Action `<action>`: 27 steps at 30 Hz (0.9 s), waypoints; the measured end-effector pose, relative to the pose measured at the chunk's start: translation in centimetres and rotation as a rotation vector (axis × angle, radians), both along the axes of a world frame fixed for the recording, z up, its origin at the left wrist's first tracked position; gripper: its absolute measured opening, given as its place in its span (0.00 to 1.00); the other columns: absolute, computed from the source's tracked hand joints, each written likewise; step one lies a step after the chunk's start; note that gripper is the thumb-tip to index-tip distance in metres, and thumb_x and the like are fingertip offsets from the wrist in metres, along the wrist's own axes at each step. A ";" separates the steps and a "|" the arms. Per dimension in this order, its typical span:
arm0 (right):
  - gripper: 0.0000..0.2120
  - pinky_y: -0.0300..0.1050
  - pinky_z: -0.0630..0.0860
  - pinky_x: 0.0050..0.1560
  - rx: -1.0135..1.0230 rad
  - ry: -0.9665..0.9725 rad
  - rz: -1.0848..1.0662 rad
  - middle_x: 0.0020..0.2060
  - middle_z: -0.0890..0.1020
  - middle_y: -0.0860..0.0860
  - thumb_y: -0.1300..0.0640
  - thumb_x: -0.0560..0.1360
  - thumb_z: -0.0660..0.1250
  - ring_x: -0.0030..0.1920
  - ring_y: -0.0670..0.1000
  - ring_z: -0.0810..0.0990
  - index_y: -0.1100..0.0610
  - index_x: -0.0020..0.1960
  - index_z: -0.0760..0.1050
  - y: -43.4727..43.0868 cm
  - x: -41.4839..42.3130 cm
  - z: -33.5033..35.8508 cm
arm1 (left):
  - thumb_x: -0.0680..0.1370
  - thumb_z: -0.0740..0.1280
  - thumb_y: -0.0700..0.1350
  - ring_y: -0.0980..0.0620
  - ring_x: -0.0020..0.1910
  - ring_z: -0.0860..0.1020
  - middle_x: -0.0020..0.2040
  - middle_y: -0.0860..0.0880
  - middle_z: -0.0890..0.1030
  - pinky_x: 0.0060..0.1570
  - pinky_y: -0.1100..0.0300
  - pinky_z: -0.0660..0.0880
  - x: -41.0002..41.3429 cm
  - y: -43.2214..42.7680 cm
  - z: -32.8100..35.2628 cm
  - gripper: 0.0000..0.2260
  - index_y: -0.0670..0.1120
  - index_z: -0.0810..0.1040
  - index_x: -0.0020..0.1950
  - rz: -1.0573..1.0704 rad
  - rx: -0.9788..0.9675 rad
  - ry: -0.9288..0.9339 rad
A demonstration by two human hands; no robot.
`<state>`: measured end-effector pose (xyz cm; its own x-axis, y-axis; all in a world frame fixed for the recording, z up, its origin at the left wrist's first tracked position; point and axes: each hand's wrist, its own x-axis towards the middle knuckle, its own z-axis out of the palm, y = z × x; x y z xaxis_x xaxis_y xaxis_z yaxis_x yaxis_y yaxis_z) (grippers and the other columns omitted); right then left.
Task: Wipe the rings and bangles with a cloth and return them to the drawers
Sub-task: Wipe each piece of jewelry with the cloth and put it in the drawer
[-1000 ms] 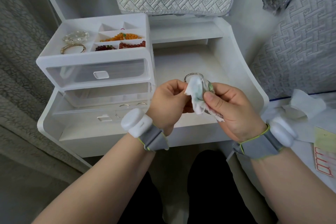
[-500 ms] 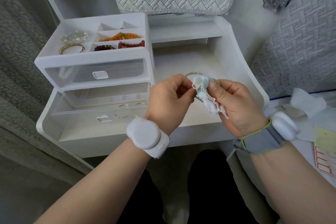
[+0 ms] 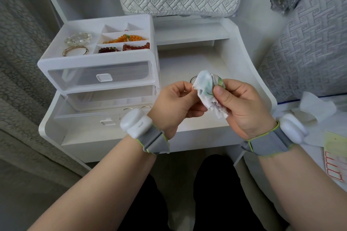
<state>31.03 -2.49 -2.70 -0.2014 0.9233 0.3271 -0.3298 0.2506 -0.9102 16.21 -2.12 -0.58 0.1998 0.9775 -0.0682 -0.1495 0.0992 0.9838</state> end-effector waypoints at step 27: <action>0.16 0.45 0.64 0.36 -0.090 -0.084 -0.098 0.28 0.73 0.53 0.40 0.65 0.73 0.32 0.53 0.67 0.53 0.39 0.81 0.3 0.3 -0.8 | 0.75 0.66 0.36 0.54 0.29 0.79 0.31 0.46 0.80 0.32 0.63 0.78 -1.0 -0.4 0.8 0.04 0.38 0.76 0.41 -0.014 0.225 0.072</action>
